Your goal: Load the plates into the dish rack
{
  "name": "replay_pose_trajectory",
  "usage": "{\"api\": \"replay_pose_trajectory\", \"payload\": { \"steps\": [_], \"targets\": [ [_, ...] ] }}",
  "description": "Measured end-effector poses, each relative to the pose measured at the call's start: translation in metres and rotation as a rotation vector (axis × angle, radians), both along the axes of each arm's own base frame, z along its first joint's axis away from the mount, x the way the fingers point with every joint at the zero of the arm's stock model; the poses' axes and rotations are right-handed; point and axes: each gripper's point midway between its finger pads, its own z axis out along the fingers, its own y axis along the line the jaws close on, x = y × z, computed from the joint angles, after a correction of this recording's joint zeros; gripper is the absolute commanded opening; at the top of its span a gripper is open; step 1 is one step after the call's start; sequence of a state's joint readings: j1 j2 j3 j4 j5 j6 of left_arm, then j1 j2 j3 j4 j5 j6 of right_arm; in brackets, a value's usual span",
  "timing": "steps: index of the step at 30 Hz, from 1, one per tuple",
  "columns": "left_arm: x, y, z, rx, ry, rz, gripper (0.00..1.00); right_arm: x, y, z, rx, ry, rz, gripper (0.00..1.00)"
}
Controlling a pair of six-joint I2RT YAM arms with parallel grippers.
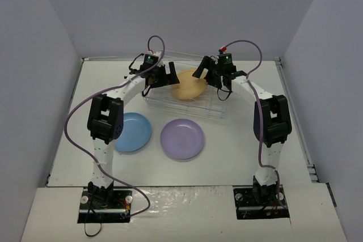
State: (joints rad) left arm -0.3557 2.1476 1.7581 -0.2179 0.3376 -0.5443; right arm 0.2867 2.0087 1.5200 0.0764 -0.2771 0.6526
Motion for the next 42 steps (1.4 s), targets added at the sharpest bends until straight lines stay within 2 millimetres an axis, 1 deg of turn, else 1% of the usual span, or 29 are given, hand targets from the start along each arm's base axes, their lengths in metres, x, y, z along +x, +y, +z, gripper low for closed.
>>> {"api": "replay_pose_trajectory", "payload": {
  "steps": [5,6,12,20,25,28,32,35,38,42],
  "targets": [
    [-0.001,-0.006,-0.024,-0.012,0.05,-0.008,0.97,0.001,0.005,0.004,0.021,-0.015,0.019,1.0],
    [-0.001,-0.008,-0.026,-0.02,0.056,-0.011,0.97,0.001,0.005,0.004,0.023,-0.016,0.021,1.0],
    [0.002,-0.011,-0.024,-0.031,0.055,-0.01,0.97,0.001,0.007,0.007,0.036,-0.023,0.035,0.99],
    [0.003,-0.011,-0.023,-0.034,0.052,-0.008,0.97,-0.001,0.012,0.009,0.049,-0.028,0.069,0.91],
    [0.004,-0.009,-0.021,-0.038,0.047,-0.006,0.97,-0.004,0.016,0.011,0.051,-0.034,0.092,0.89],
    [0.005,-0.007,-0.017,-0.039,0.041,-0.002,0.97,-0.007,0.022,0.015,0.057,-0.041,0.116,0.87],
    [0.007,-0.003,-0.009,-0.043,0.03,0.004,0.97,-0.013,0.034,0.021,0.063,-0.055,0.161,0.84],
    [0.009,0.002,-0.004,-0.045,0.019,0.013,0.97,-0.017,0.044,0.026,0.069,-0.066,0.198,0.79],
    [0.011,0.009,0.001,-0.046,0.012,0.023,0.97,-0.021,0.053,0.032,0.075,-0.08,0.228,0.75],
    [0.013,0.016,0.008,-0.052,0.003,0.023,0.97,-0.025,0.066,0.039,0.051,-0.115,0.287,0.76]
  ]
}}
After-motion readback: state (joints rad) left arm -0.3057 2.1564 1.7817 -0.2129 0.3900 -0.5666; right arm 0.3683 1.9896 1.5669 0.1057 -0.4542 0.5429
